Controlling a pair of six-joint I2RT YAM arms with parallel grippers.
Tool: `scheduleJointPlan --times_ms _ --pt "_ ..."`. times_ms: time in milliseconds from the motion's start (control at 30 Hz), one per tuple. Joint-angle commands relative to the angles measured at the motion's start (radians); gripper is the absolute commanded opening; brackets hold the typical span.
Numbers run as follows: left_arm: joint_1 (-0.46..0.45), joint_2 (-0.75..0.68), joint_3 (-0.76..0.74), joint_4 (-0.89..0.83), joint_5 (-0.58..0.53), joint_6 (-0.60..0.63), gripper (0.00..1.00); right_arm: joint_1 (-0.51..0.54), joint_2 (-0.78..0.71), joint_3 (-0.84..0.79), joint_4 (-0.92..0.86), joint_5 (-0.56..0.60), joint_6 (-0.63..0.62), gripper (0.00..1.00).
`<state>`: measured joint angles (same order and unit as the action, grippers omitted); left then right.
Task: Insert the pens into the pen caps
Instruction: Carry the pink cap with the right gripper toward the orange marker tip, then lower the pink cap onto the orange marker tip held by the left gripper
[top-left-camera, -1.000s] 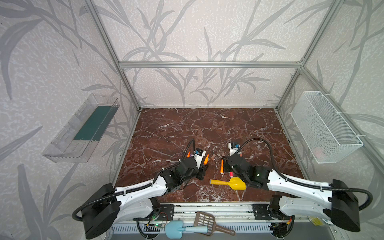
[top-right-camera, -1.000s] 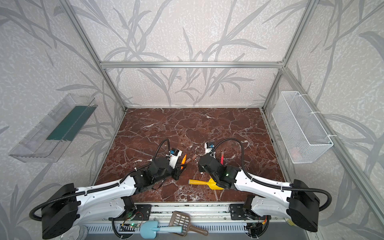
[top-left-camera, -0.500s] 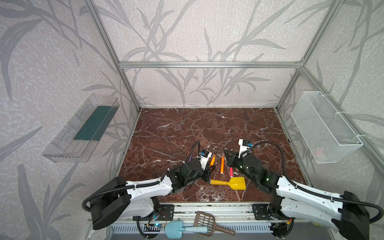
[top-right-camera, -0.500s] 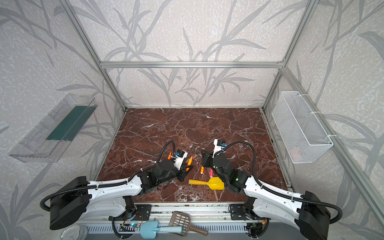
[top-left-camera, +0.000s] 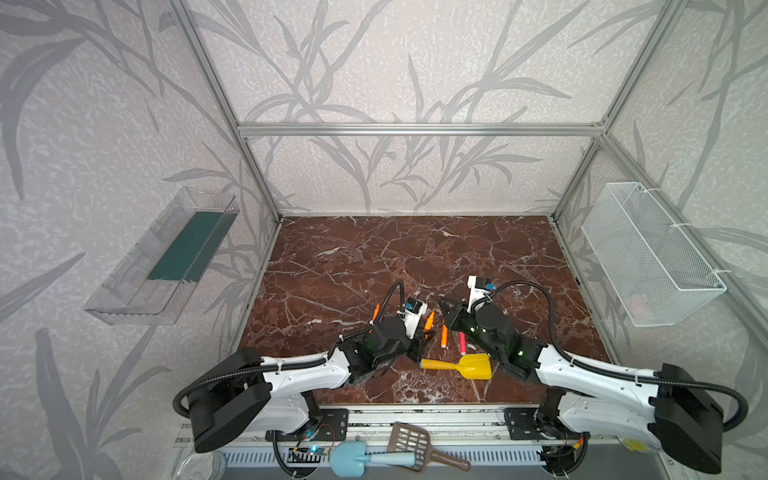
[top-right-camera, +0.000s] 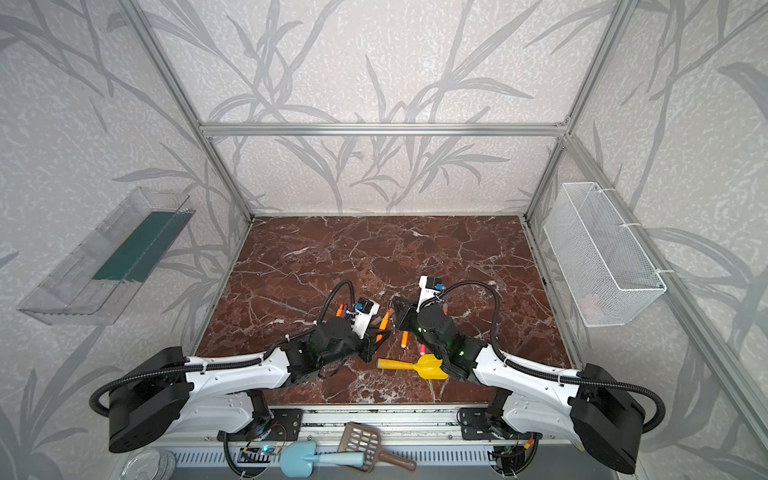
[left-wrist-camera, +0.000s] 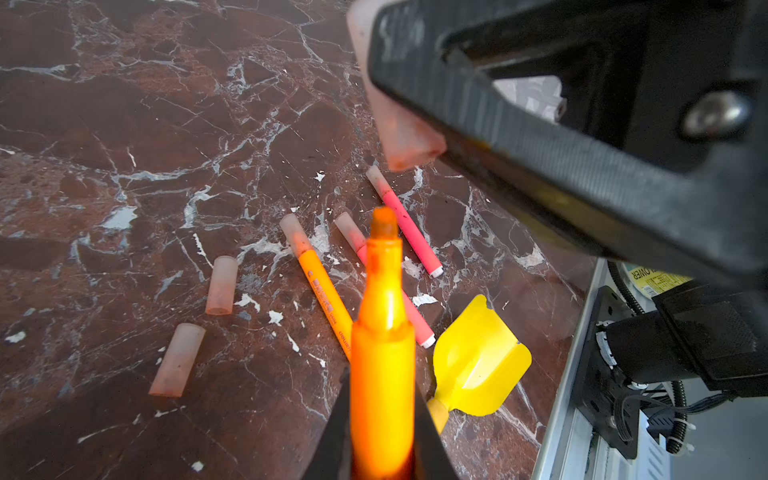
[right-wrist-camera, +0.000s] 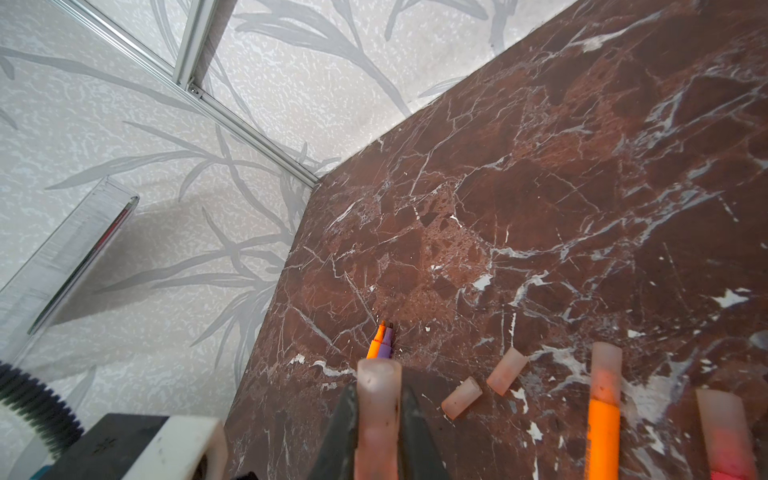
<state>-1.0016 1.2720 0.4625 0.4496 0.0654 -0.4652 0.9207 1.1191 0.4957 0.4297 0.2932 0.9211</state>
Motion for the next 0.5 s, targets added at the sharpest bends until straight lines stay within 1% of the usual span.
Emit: scheduleJointPlan --times_ms 0,167,333,467 --pt "-0.006 0.006 0.030 0.027 0.006 -0.004 0.00 -0.006 0.015 0.032 0.058 -0.014 0.010 0.01" --pt "-0.006 0.010 0.031 0.025 0.005 -0.003 0.00 -0.006 0.035 0.038 0.061 -0.037 0.022 0.00" --pt "-0.006 0.016 0.029 0.025 -0.021 -0.003 0.00 -0.004 0.024 0.042 0.021 -0.093 0.021 0.00" --pt "-0.005 0.012 0.022 0.029 -0.040 -0.008 0.00 -0.006 0.031 0.030 0.024 -0.110 0.031 0.00"
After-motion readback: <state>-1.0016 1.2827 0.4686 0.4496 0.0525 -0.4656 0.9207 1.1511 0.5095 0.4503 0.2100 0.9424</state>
